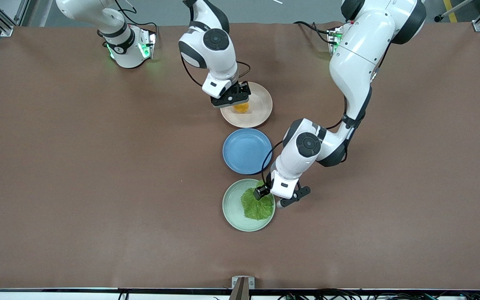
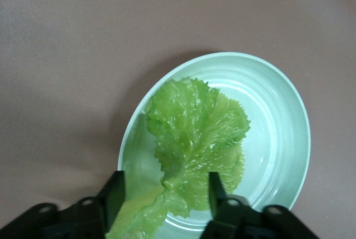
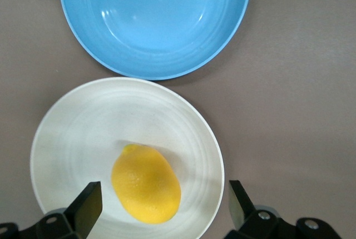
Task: Pick lemon and lettuce from plates
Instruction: 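Lower the right gripper onto the lemon while the left gripper lowers onto lettuce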
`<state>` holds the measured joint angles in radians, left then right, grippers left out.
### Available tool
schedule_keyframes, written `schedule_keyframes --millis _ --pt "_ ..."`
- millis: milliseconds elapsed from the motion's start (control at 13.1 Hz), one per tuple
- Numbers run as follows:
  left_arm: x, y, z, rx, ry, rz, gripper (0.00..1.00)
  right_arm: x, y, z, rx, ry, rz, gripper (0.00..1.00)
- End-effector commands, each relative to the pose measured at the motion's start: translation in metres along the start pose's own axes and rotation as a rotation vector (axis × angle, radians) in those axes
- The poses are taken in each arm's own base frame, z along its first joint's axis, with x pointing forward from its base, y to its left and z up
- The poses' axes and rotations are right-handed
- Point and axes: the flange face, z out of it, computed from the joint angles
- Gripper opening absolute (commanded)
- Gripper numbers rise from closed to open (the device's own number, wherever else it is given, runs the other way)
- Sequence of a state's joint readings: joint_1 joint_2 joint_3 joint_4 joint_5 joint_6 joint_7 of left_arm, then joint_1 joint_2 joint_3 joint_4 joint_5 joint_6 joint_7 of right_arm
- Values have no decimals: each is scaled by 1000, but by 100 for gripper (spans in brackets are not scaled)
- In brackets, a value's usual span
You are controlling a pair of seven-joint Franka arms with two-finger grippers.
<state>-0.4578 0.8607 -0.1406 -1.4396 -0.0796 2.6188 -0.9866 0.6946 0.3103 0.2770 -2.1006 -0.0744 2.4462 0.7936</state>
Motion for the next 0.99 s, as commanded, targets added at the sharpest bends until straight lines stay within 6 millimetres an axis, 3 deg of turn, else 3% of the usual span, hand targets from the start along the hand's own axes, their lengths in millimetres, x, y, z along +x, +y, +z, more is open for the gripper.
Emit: schedule_keyframes --millis 0,382,917 --pt "-3 5 6 -6 12 3 62 -6 -10 10 -38 32 -103 100" --pt "-2 2 9 0 11 -1 43 -22 -30 34 -18 46 -165 100" --pt "-1 3 8 -1 11 0 18 -27 -32 59 -30 66 -221 96"
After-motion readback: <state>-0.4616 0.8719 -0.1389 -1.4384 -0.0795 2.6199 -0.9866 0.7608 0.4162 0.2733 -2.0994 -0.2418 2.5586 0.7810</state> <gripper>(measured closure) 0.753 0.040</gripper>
